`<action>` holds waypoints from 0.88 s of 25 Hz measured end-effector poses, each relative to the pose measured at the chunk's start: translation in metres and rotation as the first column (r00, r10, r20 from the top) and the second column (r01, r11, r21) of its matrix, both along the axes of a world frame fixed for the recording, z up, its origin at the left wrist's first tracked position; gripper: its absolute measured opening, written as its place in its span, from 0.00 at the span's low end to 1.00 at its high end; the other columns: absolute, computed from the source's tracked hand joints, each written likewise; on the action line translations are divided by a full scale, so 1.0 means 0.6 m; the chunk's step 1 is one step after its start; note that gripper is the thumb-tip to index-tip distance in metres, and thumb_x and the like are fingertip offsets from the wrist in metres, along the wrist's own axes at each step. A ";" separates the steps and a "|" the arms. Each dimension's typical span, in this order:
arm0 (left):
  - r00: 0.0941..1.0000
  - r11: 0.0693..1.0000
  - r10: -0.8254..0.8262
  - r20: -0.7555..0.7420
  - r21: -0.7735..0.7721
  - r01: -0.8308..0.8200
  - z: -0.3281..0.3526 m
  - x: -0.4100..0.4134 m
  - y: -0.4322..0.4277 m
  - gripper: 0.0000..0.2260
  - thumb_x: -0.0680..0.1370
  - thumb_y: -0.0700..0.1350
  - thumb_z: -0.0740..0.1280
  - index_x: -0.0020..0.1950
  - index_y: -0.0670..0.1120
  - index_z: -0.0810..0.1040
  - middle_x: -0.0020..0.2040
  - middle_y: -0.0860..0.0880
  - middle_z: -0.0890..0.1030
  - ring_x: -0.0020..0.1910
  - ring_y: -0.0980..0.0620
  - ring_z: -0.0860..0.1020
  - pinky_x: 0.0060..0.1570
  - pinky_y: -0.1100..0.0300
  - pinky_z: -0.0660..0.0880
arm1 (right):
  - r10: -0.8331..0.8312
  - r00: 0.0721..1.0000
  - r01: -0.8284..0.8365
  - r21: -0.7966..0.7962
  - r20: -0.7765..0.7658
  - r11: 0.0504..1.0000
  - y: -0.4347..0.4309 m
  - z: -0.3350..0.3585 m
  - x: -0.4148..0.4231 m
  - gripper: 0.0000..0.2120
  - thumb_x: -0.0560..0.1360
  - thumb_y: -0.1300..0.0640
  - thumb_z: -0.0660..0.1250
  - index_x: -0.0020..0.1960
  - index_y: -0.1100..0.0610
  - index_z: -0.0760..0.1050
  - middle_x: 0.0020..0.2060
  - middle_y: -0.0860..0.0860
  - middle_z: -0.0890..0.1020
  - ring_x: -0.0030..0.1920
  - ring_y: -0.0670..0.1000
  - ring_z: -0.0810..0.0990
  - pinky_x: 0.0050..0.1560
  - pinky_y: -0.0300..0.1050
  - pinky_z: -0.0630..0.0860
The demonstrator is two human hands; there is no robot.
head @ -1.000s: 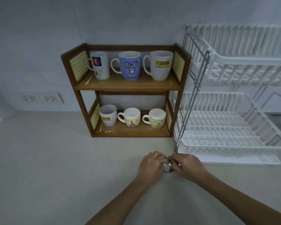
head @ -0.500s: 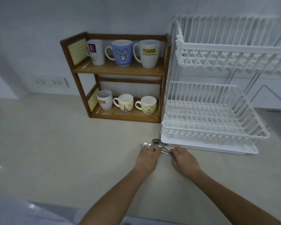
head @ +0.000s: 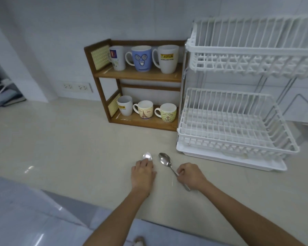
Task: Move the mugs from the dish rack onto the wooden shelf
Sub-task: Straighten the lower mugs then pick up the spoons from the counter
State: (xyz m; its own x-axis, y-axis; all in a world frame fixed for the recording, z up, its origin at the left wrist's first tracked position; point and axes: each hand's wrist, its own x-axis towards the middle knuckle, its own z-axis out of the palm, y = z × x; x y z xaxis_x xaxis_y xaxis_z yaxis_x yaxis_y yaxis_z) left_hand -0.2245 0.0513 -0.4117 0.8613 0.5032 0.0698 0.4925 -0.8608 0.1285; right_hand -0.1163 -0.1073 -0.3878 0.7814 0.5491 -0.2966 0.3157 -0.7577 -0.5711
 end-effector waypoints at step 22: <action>0.973 0.059 -0.169 0.156 -0.984 0.168 0.279 0.227 -0.094 0.06 0.79 0.38 0.65 0.51 0.45 0.80 0.39 0.52 0.79 0.37 0.61 0.77 0.36 0.71 0.77 | -0.485 0.834 0.538 0.578 -0.262 0.613 -0.199 0.183 0.246 0.07 0.69 0.68 0.73 0.47 0.62 0.81 0.34 0.55 0.83 0.32 0.50 0.82 0.27 0.36 0.79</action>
State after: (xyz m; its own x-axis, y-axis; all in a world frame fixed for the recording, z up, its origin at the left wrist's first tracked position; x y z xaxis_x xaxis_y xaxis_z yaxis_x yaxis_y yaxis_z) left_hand -0.0881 -0.0048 -0.2440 0.9339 -0.0469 -0.3545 0.3545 -0.0071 0.9350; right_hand 0.0314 -0.2269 -0.2780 0.9829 0.1426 -0.1168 -0.0764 -0.2616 -0.9622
